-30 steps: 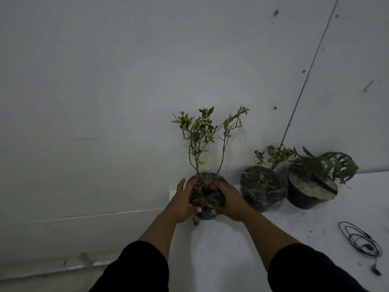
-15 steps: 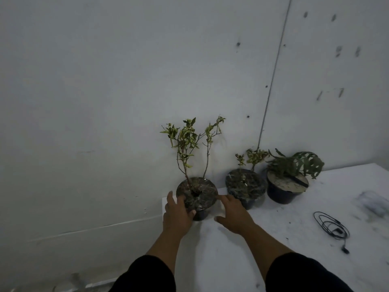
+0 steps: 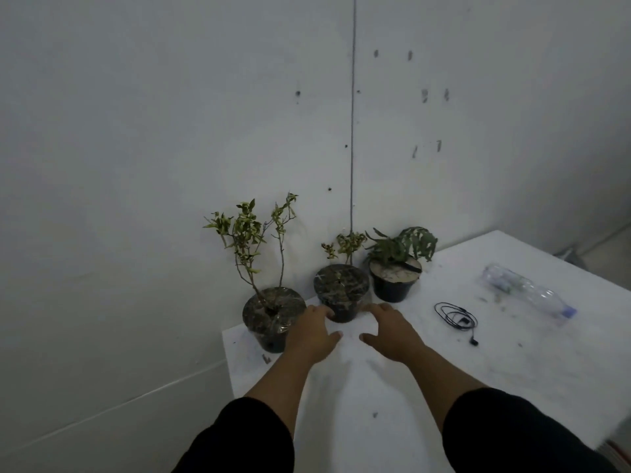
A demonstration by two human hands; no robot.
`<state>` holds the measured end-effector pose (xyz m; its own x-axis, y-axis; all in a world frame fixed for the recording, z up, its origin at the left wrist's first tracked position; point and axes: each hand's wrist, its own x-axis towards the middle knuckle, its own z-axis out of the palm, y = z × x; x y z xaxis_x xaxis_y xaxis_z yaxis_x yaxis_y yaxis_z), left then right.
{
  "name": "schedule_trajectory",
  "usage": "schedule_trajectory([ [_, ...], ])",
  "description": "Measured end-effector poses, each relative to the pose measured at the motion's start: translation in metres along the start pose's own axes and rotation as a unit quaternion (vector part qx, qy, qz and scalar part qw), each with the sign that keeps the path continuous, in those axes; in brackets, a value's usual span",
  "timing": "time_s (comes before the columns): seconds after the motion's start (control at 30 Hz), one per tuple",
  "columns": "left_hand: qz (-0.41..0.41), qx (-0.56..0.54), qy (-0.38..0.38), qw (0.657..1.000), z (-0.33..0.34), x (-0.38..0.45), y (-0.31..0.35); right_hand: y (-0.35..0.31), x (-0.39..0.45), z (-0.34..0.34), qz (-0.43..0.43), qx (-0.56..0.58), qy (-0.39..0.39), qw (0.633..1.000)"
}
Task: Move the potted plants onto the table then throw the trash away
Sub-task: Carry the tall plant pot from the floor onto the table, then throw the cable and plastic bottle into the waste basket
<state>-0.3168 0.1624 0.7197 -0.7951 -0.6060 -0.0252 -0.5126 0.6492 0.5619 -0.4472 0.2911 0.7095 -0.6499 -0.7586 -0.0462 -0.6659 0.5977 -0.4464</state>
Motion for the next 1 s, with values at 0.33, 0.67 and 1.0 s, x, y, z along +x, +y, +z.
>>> schedule_trajectory([
  [0.33,0.086,0.018,-0.104,0.991,0.048,-0.011,0.069,0.071,-0.063,-0.020,0.088,0.004,0.014,0.996],
  [0.67,0.087,0.040,-0.115,0.989,0.114,0.031,0.158,0.182,-0.050,-0.077,0.095,0.008,0.045,0.994],
  [1.0,-0.013,0.017,-0.110,0.994,0.244,0.114,0.265,0.358,0.018,-0.129,0.092,0.002,0.018,0.996],
])
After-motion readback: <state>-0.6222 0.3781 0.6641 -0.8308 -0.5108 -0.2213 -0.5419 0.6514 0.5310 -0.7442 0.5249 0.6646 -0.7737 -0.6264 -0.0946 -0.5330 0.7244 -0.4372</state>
